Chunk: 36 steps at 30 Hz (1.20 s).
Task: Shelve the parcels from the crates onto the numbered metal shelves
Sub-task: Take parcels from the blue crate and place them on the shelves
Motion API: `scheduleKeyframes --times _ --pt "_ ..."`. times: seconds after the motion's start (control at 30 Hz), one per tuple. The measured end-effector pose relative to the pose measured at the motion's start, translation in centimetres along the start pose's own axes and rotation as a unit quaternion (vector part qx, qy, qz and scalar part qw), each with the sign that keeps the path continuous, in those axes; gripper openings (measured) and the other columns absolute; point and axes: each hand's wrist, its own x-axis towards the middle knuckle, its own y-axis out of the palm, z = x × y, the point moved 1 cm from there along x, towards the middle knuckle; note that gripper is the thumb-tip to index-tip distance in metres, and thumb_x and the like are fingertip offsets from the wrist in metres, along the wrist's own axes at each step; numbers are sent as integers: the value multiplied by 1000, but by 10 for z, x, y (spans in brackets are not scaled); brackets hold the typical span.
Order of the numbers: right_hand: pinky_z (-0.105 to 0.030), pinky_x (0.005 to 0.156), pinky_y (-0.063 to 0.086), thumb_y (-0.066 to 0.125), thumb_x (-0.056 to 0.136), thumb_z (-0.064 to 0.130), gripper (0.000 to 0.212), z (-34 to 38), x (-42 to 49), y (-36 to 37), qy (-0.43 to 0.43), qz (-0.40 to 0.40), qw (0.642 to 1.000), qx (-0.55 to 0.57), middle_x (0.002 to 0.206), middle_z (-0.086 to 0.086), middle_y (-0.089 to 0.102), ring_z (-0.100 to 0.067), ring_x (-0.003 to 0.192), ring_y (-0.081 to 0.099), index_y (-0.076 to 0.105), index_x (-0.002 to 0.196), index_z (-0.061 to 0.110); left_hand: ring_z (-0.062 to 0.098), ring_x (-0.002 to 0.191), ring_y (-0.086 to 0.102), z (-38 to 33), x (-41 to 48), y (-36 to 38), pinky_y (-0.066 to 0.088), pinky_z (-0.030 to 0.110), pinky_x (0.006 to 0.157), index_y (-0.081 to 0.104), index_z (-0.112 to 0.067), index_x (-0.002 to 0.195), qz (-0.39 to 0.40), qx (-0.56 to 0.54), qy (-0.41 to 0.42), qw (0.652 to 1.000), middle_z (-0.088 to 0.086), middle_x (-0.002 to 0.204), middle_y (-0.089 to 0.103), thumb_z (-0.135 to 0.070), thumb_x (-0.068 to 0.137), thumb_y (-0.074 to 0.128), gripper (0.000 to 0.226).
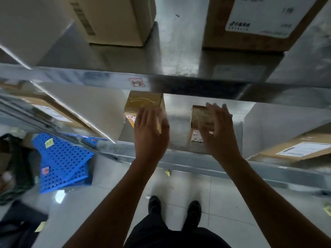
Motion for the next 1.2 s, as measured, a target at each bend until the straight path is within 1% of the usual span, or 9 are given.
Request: scheduleKeyframes --times 0.17,0.27,0.33,0.43,0.63,0.7,0.77,0.9,1.2 --pt "-48 131 2 42 108 48 59 54 32 44 -80 116 985 -100 167 -8 36 -28 161 13 41 158 17 37 153 25 67 42 -36 29 51 121 44 -21 152 98 76 -148 981 12 166 30 -48 102 41 57" --pt "-56 130 3 38 109 52 61 70 40 75 -84 148 973 -156 170 -8 31 -32 162 4 31 163 25 24 143 44 97 63 -33 41 47 117 43 -32 150 185 7 -148 972 7 158 43 -49 107 40 46" --pt "-58 130 3 37 108 54 62 74 37 89 -67 155 972 -161 170 -7 31 -34 162 1 29 164 27 -3 112 61 108 66 -29 55 22 94 50 -31 138 213 -55 -119 968 -4 128 62 -48 108 41 35" --pt "-57 128 1 36 107 57 65 75 27 98 -52 127 976 -168 169 -6 33 -34 162 -1 30 163 26 -29 99 50 117 62 -25 39 -6 71 45 -31 143 215 -97 -108 966 -15 117 53 -50 107 42 41" --pt "-59 129 1 28 100 68 75 76 11 98 -24 110 980 -163 171 -4 28 -29 162 -3 23 165 30 -9 103 59 122 63 -23 45 -1 74 38 -34 147 254 -113 -98 955 -9 132 55 -49 108 42 42" --pt "-56 130 0 32 102 66 72 72 9 93 -9 103 985 -138 173 -3 23 -27 162 -5 18 165 34 15 125 58 117 61 -26 54 24 100 36 -30 152 262 -73 -100 957 4 151 48 -47 108 43 48" --pt "-56 130 5 42 104 60 69 64 7 80 21 80 990 -110 173 -2 21 -26 162 -3 20 165 35 37 148 35 102 57 -36 35 49 120 37 -24 155 210 32 -58 976 13 164 32 -45 107 45 53" --pt "-52 129 22 51 105 45 60 26 -6 36 71 -22 993 -88 165 -8 39 -32 157 24 40 158 19 36 152 30 42 41 -30 27 50 123 50 -13 147 162 2 108 981 15 158 41 -42 105 45 52" --pt "-42 98 59 43 111 40 47 -22 -10 -5 97 31 992 -73 137 -7 67 -22 114 70 46 154 19 27 131 55 -16 9 80 51 39 104 44 -17 150 316 -49 55 946 12 151 48 -32 109 46 44"
